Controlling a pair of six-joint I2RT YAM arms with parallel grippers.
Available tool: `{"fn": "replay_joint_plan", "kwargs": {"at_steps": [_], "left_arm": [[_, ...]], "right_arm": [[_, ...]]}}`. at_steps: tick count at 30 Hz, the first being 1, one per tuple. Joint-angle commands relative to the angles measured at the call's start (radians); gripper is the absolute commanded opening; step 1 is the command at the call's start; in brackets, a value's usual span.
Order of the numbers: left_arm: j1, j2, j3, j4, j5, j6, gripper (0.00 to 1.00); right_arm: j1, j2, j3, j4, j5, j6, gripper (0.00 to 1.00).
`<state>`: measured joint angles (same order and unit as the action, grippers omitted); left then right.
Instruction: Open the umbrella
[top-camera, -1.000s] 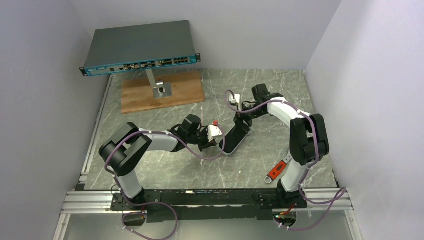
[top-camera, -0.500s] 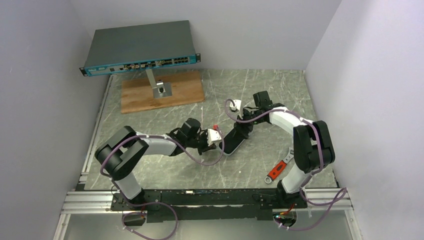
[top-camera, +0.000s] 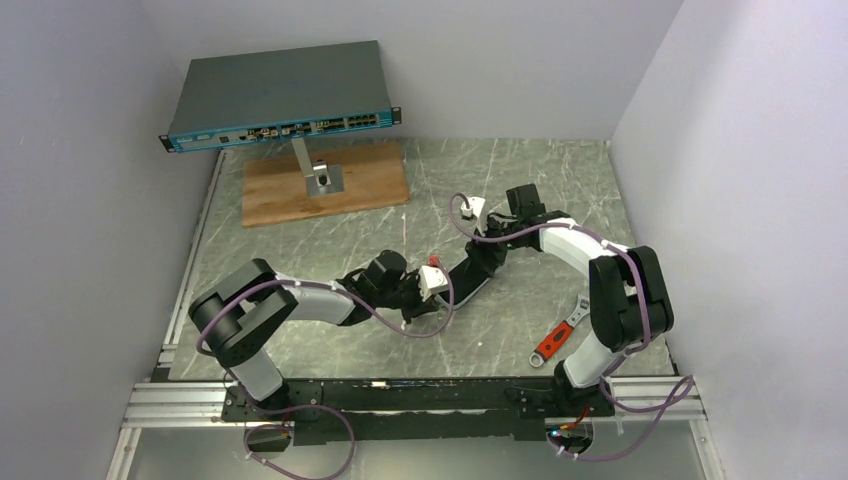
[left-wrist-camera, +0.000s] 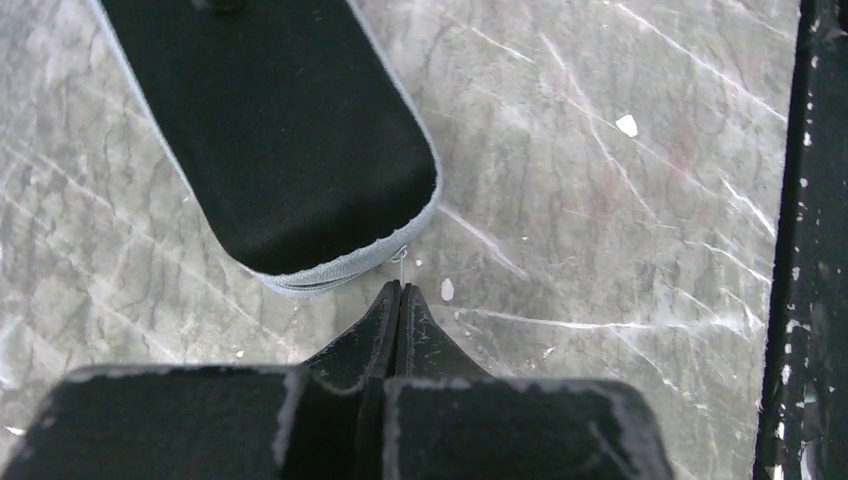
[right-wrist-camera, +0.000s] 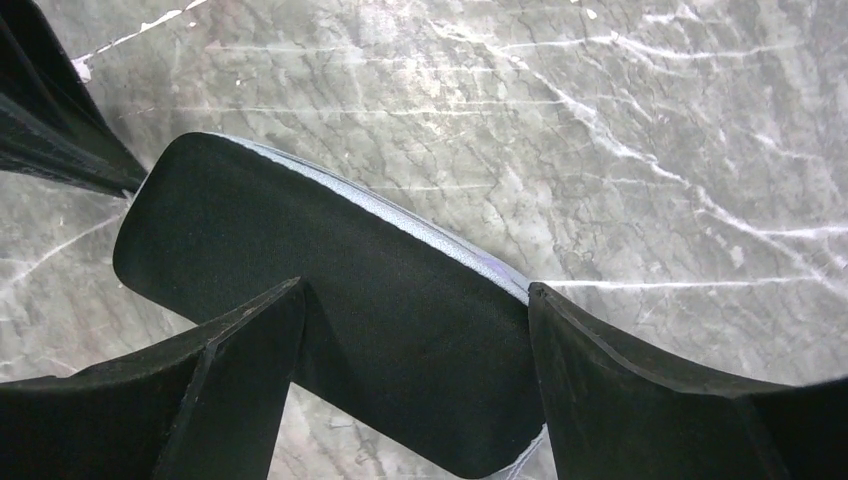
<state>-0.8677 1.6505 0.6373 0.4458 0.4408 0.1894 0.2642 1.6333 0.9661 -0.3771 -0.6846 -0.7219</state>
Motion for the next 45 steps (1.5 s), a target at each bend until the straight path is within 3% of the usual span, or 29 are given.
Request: {"fn": "replay_joint_plan", "kwargs": {"at_steps": [1, 5, 11, 22, 29, 32, 39, 45], "left_arm": [[0.058, 0.032, 0.029, 0.055, -0.006, -0.096, 0.0], [0.139, 0.054, 0.079, 0.016, 0.023, -0.056, 0.0], [0.213, 0.106, 0.162, -0.023, 0.072, 0.017, 0.0], [0.212, 0.153, 0.205, -0.02, 0.141, 0.084, 0.0], [0.212, 0.146, 0.197, -0.023, 0.143, 0.099, 0.0], [0.212, 0.143, 0.195, -0.027, 0.146, 0.104, 0.0], [0.212, 0.06, 0.1, -0.037, 0.155, 0.129, 0.0], [0.192, 0.018, 0.036, -0.019, 0.167, 0.104, 0.0]], "right_arm": [[-0.031, 0.053, 0.001, -0.14, 0.181, 0.079, 0.79], [-0.124, 0.064, 0.034, -0.281, 0.058, 0.048, 0.77], [-0.178, 0.061, 0.102, -0.575, -0.09, -0.199, 0.82], [-0.153, 0.141, 0.256, -0.392, -0.116, -0.022, 0.83], [-0.089, 0.155, 0.208, -0.328, -0.157, 0.043, 0.77], [-0.068, 0.169, 0.2, -0.302, -0.154, 0.074, 0.6], [-0.1, 0.212, 0.195, -0.305, -0.105, 0.08, 0.03], [-0.102, 0.174, 0.132, -0.213, -0.069, 0.179, 0.0]]}}
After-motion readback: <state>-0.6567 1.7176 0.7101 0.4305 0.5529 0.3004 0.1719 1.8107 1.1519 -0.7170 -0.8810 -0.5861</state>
